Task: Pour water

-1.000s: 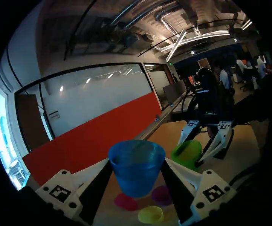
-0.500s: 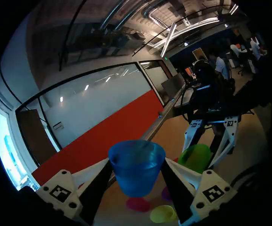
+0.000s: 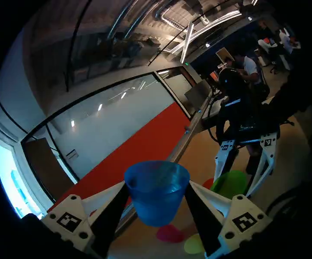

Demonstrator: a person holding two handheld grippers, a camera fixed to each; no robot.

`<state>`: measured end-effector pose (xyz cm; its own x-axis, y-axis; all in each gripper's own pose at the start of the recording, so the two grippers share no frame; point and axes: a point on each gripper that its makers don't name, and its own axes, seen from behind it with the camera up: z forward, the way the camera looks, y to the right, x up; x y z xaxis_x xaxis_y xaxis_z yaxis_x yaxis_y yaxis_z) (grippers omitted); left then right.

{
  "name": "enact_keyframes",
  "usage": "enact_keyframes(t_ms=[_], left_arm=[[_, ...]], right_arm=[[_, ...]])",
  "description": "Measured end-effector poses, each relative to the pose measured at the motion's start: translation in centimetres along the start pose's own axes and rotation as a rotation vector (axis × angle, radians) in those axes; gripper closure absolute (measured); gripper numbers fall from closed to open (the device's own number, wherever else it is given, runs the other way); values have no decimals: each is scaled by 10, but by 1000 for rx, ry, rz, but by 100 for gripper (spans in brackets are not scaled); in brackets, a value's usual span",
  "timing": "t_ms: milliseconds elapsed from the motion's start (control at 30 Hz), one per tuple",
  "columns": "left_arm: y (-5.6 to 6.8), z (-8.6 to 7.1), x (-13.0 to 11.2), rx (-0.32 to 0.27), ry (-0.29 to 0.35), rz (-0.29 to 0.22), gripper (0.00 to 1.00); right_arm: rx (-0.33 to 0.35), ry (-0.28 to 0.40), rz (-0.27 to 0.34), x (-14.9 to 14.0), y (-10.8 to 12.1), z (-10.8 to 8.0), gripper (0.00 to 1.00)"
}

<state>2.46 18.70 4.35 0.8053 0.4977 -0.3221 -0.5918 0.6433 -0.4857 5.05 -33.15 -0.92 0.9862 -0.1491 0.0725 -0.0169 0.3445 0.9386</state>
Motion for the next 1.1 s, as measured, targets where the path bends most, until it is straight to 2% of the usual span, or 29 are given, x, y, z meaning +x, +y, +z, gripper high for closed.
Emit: enact_keyframes(t_ms=[500, 900, 1100], left_arm=[[3, -3, 8, 18, -12, 143, 16], [4, 0, 9, 31, -22, 260, 16], [4, 2, 9, 38, -25, 299, 16]], right_arm=[[11, 11, 0, 2, -2, 6, 9], [19, 17, -1, 5, -6, 9, 10], [19, 20, 1, 5, -6, 9, 9]])
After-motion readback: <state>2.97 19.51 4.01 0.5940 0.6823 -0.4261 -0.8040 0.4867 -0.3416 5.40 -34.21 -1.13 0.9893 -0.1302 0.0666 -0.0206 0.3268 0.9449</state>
